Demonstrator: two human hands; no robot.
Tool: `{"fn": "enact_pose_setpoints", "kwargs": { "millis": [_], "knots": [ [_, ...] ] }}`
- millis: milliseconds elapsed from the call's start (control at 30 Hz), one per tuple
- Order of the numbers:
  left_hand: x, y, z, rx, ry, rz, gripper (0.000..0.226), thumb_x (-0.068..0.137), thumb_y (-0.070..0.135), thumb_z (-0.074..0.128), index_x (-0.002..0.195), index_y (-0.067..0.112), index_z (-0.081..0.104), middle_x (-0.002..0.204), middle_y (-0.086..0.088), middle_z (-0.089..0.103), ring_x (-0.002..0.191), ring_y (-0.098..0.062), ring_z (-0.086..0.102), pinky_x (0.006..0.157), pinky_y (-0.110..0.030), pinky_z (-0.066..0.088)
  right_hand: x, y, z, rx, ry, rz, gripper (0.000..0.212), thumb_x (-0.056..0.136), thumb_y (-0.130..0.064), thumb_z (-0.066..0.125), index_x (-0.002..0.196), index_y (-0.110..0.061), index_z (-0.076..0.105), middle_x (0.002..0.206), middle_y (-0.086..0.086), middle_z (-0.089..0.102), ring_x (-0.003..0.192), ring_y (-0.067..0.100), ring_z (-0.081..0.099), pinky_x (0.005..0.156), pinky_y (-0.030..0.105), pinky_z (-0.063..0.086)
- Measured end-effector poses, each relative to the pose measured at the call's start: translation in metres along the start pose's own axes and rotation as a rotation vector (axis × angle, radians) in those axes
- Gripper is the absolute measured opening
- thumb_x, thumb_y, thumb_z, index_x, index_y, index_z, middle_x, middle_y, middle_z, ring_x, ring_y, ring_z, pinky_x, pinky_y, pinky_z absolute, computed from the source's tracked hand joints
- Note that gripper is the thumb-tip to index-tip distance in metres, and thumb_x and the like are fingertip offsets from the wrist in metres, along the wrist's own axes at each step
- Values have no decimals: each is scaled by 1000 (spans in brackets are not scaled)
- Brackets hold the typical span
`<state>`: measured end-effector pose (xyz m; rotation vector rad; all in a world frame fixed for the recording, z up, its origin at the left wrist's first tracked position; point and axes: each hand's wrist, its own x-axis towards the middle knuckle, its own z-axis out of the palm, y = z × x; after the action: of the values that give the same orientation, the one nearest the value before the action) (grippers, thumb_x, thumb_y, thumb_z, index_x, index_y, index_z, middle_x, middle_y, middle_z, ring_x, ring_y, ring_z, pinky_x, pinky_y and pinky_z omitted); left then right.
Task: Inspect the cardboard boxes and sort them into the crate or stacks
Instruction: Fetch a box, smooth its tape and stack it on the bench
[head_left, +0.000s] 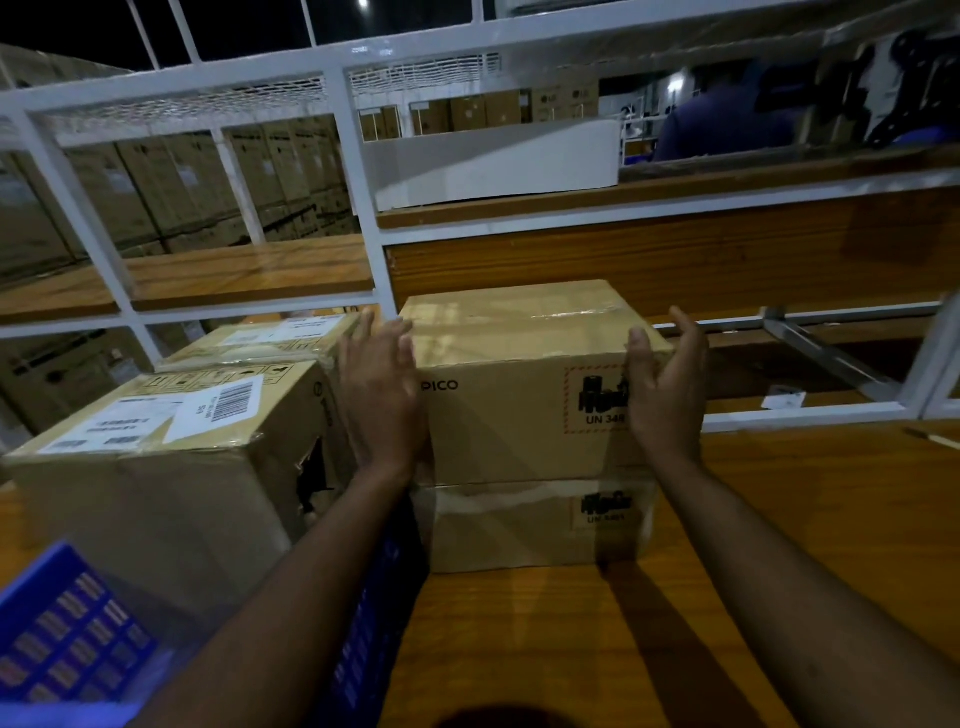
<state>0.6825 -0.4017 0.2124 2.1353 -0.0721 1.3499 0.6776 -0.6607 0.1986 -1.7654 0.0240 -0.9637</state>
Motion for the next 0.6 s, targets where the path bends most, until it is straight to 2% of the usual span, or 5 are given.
{"fn": "enact_pose_setpoints", "kwargs": {
  "millis": [33,100,200,400,600],
  "knots": [
    [-3,4,-1,69,-33,108,33,109,29,41,127,16,65,141,-8,60,144,-22,39,125,-36,14,-2,-4,1,-102,54,-117,51,104,-38,45,150,-15,36,152,5,40,136,14,38,102,27,42],
    [-12,13,1,133,-102,307,31,107,27,47,129,14,65,141,-8,60,146,-21,36,126,-46,11,-5,-8,6,-292,52,-375,44,105,-21,43,147,-9,42,154,11,41,147,23,29,121,41,25],
    [-23,23,4,176,-207,424,41,108,33,40,137,10,60,145,-8,58,149,-20,35,124,-55,15,-17,-10,15,-482,-84,-620,43,100,-10,48,143,-5,48,151,15,45,148,29,30,123,52,16],
    [-29,17,6,328,-288,449,65,107,48,31,157,7,30,166,-9,26,156,-19,13,126,-52,10,-32,-6,30,-547,-146,-630,49,101,-28,40,145,-5,44,151,15,45,146,29,33,124,48,14],
    [-35,15,13,322,-255,403,68,105,48,38,158,7,26,167,-9,22,156,-19,14,127,-47,11,-29,3,34,-562,-113,-669,53,101,-29,41,148,-4,40,153,17,41,147,29,30,124,46,13]
  ]
}}
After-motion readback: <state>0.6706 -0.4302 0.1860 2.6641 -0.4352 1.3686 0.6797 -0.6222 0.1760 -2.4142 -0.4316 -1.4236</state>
